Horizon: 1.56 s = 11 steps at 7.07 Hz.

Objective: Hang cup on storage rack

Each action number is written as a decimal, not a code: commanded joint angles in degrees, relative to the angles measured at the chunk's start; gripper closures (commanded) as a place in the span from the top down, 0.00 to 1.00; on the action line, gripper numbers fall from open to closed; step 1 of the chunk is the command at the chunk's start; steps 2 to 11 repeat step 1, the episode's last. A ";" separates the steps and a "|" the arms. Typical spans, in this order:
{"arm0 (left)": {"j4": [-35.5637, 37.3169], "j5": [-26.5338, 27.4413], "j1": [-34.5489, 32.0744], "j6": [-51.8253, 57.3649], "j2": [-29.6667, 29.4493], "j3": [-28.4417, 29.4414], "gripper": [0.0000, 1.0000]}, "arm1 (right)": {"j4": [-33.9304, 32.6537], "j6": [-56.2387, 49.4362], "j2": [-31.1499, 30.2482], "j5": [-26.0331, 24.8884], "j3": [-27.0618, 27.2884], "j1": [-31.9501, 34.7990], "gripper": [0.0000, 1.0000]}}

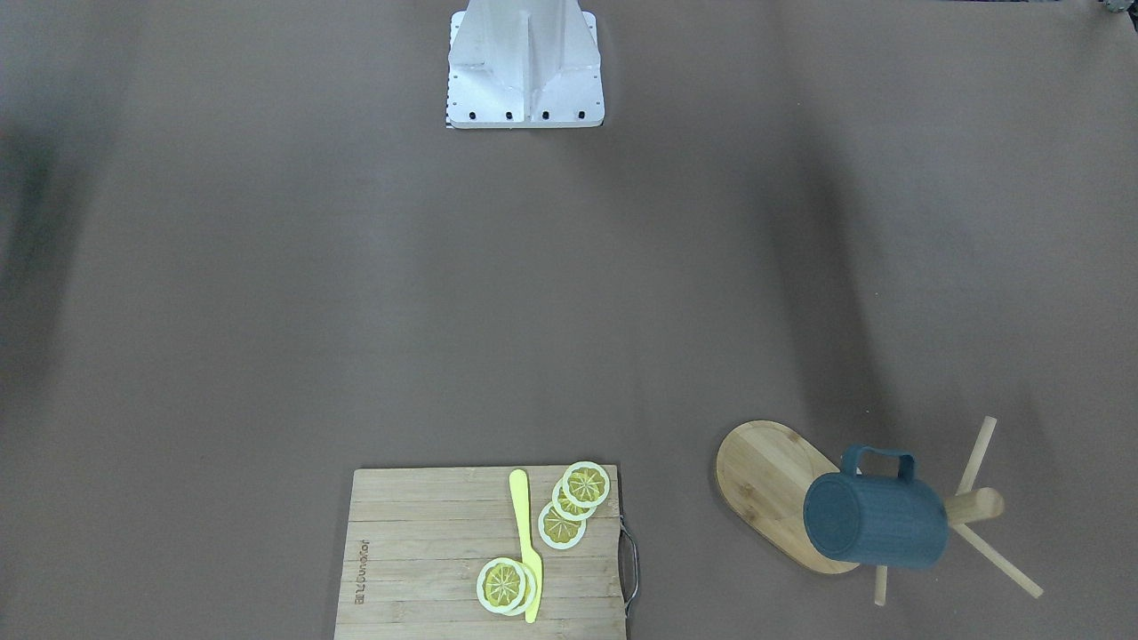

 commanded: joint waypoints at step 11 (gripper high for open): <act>2.83 -3.15 -0.14 -0.01 -0.24 -1.84 0.98 | -0.43 -2.13 -0.35 -1.62 -0.26 0.01 1.00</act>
